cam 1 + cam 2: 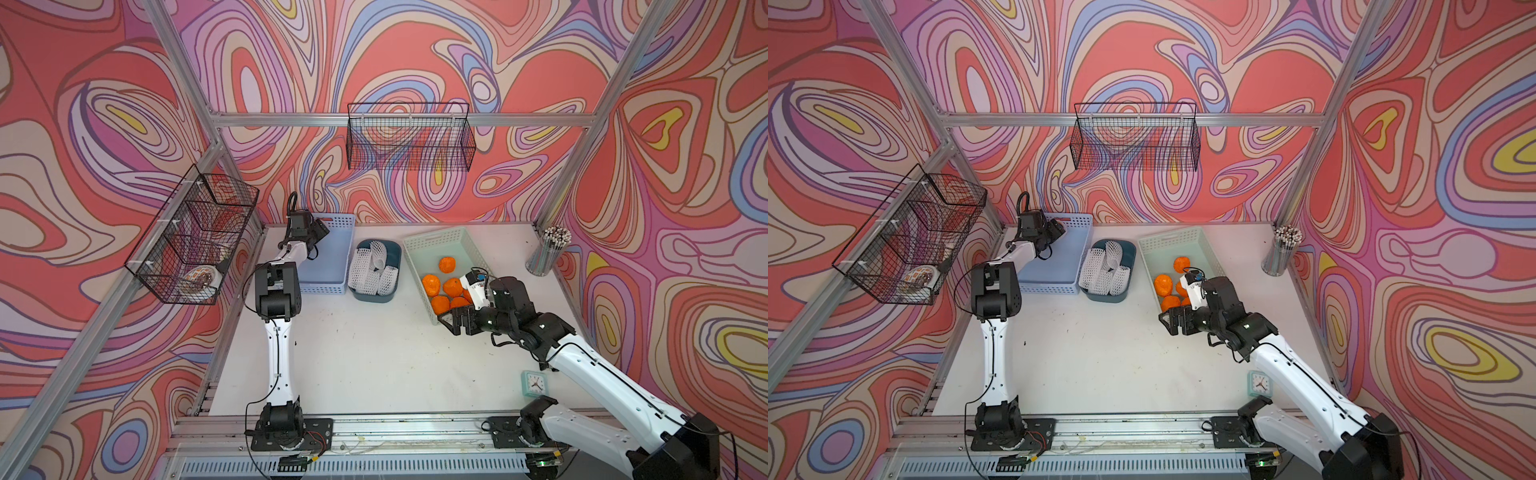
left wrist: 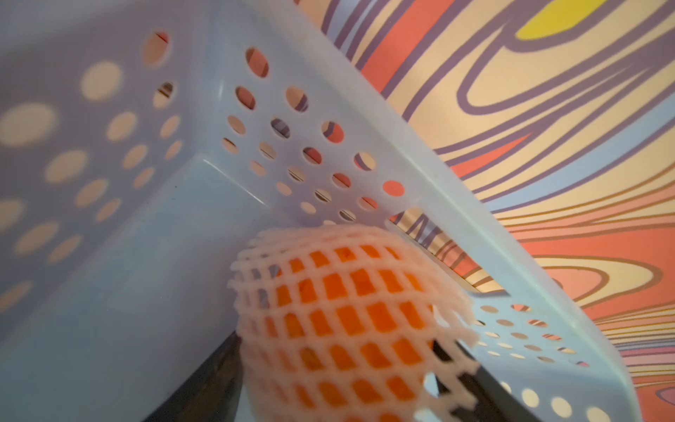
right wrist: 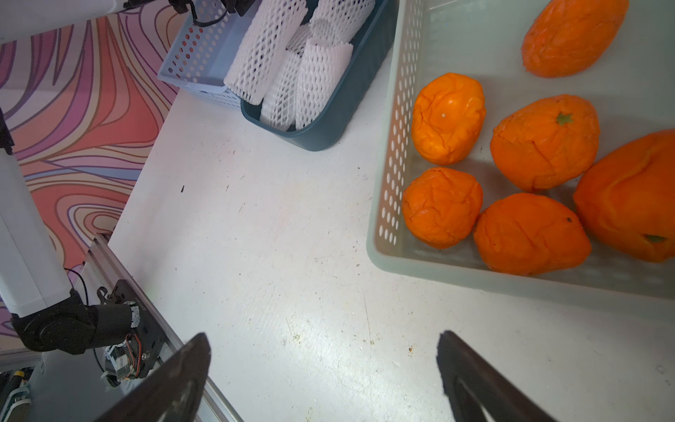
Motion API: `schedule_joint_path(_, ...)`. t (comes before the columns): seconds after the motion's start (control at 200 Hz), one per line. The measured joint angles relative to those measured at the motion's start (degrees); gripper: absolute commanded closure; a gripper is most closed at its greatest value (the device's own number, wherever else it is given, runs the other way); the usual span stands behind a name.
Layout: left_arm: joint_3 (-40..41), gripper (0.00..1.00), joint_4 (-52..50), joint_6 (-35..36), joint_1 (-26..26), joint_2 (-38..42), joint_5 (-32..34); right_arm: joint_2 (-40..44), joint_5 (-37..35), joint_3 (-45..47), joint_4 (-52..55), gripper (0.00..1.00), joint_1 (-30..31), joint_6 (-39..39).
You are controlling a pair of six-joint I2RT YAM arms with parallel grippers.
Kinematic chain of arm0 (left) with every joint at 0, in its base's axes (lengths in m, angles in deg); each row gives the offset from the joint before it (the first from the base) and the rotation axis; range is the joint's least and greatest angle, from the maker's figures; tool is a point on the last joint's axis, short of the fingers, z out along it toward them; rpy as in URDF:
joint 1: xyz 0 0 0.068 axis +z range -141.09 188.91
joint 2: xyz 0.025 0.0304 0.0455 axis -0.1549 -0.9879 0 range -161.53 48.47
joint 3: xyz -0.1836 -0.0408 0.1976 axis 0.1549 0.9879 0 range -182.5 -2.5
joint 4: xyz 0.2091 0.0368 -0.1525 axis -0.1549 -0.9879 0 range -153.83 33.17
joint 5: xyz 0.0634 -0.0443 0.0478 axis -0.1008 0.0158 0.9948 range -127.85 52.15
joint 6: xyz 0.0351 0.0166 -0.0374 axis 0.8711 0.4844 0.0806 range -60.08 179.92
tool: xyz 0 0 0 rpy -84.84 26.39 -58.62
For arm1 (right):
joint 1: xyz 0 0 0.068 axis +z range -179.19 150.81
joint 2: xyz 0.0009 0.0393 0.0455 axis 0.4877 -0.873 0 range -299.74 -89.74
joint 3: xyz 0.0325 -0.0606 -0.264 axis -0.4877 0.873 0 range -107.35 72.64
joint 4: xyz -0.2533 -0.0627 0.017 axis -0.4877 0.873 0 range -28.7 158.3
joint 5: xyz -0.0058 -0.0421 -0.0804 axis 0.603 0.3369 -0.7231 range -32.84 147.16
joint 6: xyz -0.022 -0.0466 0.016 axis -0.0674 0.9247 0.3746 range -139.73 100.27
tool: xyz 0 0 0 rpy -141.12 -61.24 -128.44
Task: Remove foam nets from oranges
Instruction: Pick up the orange from the basket.
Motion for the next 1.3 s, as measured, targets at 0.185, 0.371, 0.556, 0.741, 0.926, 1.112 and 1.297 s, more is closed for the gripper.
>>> schedule_joint_path(0.185, -0.5, 0.37, -0.2, 0.1, 0.1, -0.2, -0.7, 0.0, 0.0, 0.0, 0.0, 0.02, 0.0, 0.0)
schedule_joint_path(0.371, 5.2, 0.40, 4.5, 0.4, 0.1, 1.9, -1.5, 0.0, 0.0, 0.0, 0.0, 0.02, 0.0, 0.2)
schedule_joint_path(0.556, 13.7, 0.44, 9.9, 0.0, 0.4, 6.9, -3.3, 0.0, -0.7, 0.0, 0.0, 0.02, 0.0, 0.2)
schedule_joint_path(0.741, 22.1, 0.48, 15.2, -2.1, 0.4, 14.3, -6.3, -0.2, -0.9, 0.0, -0.4, 0.02, 0.0, 0.5)
schedule_joint_path(0.926, 35.8, 0.48, 20.2, -2.7, -0.8, 27.6, -8.6, -4.0, -0.6, 0.0, -3.0, 0.05, 0.0, -0.6)
schedule_joint_path(1.112, 50.7, 0.50, 20.6, -1.6, -8.7, 46.6, -8.9, -4.7, 1.5, 1.5, -7.5, 0.05, 0.3, -5.2)
schedule_joint_path(1.297, 62.2, 0.50, 16.4, -0.6, -21.9, 63.2, -7.8, -1.9, 3.0, 1.8, -7.7, 0.05, 0.9, -8.0)
